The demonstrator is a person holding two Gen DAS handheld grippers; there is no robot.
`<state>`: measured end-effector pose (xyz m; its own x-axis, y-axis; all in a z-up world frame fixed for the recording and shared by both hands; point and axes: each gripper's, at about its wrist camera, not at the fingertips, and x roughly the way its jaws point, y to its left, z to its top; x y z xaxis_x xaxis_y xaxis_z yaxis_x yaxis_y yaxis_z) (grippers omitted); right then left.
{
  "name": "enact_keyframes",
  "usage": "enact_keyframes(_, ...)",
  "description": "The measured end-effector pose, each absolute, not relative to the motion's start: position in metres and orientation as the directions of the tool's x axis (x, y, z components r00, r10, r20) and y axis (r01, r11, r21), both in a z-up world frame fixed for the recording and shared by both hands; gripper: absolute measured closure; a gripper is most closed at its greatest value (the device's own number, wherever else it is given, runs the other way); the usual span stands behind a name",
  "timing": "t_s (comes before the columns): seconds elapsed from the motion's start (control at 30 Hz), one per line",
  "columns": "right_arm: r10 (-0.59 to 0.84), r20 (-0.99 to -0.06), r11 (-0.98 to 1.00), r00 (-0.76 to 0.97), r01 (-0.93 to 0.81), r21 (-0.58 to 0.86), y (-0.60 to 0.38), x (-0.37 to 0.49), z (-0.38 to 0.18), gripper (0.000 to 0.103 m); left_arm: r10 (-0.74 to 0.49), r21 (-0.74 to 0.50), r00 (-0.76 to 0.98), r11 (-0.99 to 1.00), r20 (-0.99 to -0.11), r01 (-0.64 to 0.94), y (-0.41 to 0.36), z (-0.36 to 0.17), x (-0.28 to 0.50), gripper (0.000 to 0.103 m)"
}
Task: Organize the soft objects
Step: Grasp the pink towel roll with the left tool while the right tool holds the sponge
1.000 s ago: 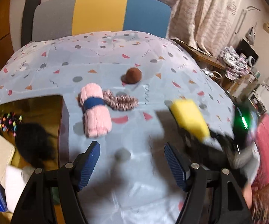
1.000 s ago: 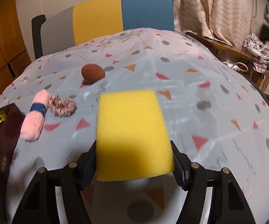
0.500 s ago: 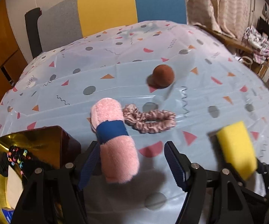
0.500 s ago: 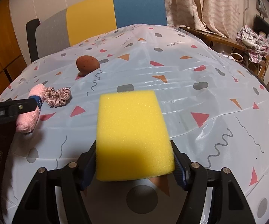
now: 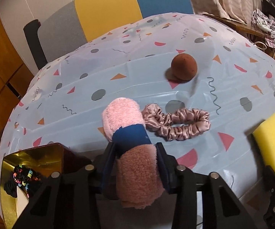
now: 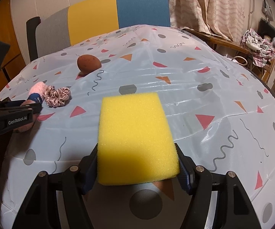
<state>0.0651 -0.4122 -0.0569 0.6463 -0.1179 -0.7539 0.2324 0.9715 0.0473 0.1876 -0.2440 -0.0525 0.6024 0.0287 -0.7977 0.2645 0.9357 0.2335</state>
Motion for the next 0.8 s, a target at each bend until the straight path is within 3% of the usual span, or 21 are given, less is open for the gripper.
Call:
enact_keyframes(0.3, -0.123, -0.751, 0.971, 0.649, 0.236, 0.045, -0.412, 0.065, -0.058, 0.033, -0.102, 0.074, 0.588, 0.961, -0.802, 0.267, -0.236, -0.039, 0.160, 0.068)
enact_keyframes(0.63, -0.129, -0.750, 0.971, 0.648, 0.237, 0.037, -0.411, 0.066, -0.058, 0.033, -0.119, 0.072, 0.561, 0.949, -0.819, 0.306, -0.248, -0.047, 0.140, 0.064)
enact_keyframes(0.8, -0.134, -0.750, 0.970, 0.647, 0.239, 0.033, -0.411, 0.065, -0.059, 0.033, -0.144, 0.039, 0.550, 0.951, -0.823, 0.308, -0.244, -0.042, 0.138, 0.067)
